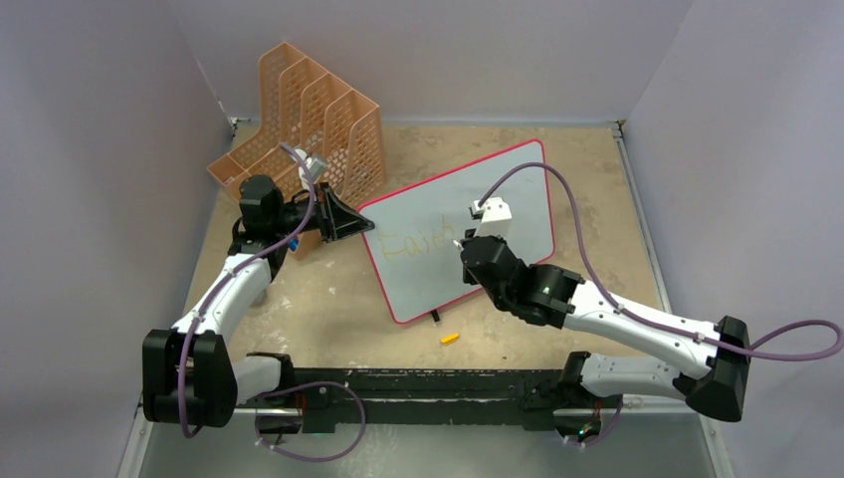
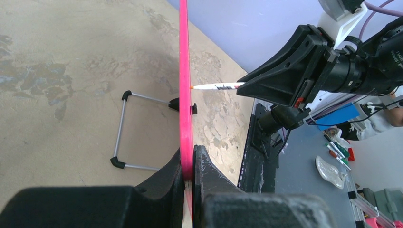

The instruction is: Write a sentence on the whiteboard

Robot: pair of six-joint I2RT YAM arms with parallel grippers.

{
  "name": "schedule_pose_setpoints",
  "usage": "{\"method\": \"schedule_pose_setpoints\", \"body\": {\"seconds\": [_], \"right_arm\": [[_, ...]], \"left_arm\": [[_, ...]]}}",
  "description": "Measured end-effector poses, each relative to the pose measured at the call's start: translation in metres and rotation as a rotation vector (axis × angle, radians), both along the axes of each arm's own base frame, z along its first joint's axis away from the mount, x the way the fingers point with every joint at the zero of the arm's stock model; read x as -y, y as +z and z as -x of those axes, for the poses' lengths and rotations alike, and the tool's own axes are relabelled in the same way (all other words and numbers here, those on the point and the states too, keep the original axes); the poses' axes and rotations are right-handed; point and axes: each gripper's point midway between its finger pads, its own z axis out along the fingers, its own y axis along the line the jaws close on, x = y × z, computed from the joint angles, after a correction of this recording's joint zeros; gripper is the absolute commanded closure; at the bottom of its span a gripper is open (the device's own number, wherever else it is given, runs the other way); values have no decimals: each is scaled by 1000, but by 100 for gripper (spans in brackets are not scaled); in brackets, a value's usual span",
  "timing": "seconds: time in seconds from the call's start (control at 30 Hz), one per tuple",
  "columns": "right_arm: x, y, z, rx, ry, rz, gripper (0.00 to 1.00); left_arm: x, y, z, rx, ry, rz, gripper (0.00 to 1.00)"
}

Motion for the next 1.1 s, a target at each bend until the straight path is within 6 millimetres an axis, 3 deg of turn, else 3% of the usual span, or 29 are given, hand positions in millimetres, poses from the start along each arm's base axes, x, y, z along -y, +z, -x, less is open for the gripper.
{"method": "schedule_pose_setpoints", "body": {"seconds": [0.3,0.57,1.1], "right_arm": [[4,27,-3,67,-14,-78,100],[5,28,-9,95,-29,-74,100],[41,29,-31,155,-106,-28,100]], "left_arm": [[-3,-1,-3,0,14,-9,100],[-12,-2,-9,-12,43,-24,100],[-36,-2,-19,-23,109,-36,100]]}}
